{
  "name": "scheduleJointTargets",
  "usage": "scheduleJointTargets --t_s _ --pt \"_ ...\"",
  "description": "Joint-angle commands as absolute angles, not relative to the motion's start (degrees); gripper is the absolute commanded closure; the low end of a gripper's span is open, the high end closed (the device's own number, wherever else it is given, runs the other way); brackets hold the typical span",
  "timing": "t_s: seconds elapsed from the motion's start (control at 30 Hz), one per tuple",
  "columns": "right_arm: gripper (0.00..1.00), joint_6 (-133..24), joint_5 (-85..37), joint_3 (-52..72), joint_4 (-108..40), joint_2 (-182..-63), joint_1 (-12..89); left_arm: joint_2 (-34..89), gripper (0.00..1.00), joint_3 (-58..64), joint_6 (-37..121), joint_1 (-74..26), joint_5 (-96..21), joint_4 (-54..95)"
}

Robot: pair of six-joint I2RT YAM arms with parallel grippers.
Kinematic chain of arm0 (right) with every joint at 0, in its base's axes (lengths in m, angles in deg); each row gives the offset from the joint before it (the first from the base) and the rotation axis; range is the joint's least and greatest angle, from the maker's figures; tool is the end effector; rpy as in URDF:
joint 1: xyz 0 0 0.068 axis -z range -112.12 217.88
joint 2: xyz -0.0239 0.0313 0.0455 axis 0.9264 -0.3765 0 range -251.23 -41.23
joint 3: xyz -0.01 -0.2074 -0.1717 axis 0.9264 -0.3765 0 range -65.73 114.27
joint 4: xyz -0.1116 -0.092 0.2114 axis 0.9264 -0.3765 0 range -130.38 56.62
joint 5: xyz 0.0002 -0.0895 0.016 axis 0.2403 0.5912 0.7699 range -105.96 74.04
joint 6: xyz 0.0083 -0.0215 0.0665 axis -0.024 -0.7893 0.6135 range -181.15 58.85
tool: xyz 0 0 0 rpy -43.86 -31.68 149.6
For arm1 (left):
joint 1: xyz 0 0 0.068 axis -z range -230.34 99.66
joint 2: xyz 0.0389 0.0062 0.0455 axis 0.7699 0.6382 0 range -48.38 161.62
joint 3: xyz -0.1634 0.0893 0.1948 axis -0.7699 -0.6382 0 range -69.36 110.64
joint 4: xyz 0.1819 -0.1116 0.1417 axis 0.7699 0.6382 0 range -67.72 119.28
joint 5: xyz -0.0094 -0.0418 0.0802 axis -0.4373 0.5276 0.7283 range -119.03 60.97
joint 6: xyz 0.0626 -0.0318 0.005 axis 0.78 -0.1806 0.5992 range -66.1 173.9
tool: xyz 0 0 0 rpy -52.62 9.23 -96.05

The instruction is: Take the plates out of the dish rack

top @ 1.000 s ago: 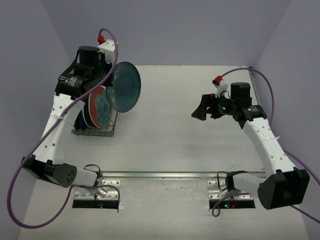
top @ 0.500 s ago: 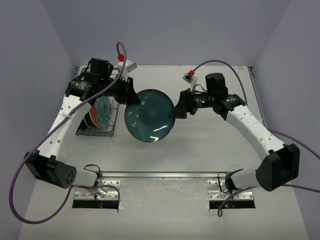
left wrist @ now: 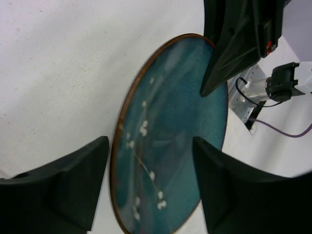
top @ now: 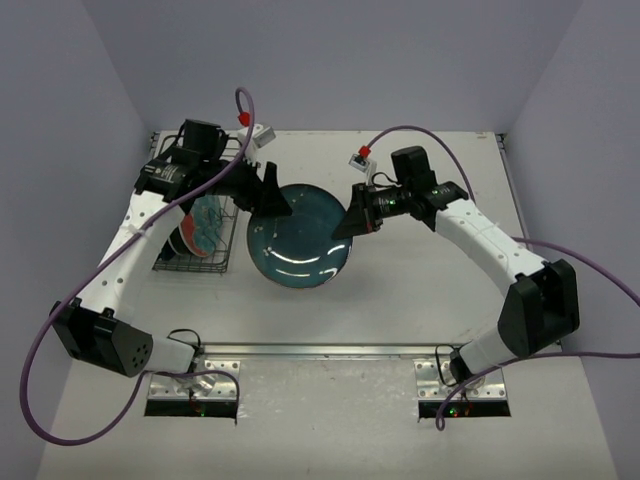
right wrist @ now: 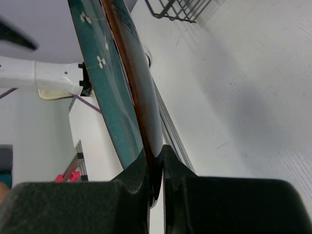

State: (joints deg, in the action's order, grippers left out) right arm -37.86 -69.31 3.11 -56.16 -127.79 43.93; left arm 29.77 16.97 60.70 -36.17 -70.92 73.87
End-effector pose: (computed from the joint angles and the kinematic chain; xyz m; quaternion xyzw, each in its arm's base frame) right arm 0.2856 0.1774 0.2876 -0.1927 0.8104 0.5234 0.1794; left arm 0.2619 -0.1058 0.3816 0.2951 0.8177 -0.3515 0.3474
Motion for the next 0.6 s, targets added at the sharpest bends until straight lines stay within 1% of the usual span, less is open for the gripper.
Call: scheduleJointTargets --t_s 0.0,0.03,0.07,0.17,0.33,0.47,0.57 --pt "1.00 -30.35 -72.77 4.89 -51.42 -129.17 47.95 28.44 0.07 16.86 57.20 -36.73 -67.42 67.20" --pt "1.00 -29.42 -72.94 4.58 -50.91 -129.49 49.28 28.44 0.02 16.93 56.35 -36.85 -64.79 66.74" --pt "1.00 -27.82 -73.10 4.06 -50.08 -130.11 51.61 28.43 0.00 17.31 55.22 -37.08 -62.41 66.13" --pt "1.00 -24.40 -73.94 3.80 -48.44 -132.85 59.91 28.03 0.00 17.99 53.75 -38.24 -52.15 64.58" --pt "1.00 -18.61 -70.99 4.58 -45.34 -139.28 71.93 27.03 0.00 18.09 51.97 -38.65 -45.09 63.23" --pt "1.00 -18.57 -67.19 10.60 -43.93 -149.35 78.72 26.45 0.00 18.27 51.74 -38.95 -40.13 62.99" --pt "1.00 -18.51 -65.68 17.38 -44.37 -157.80 81.69 25.41 0.00 17.40 51.05 -39.35 -38.62 61.78"
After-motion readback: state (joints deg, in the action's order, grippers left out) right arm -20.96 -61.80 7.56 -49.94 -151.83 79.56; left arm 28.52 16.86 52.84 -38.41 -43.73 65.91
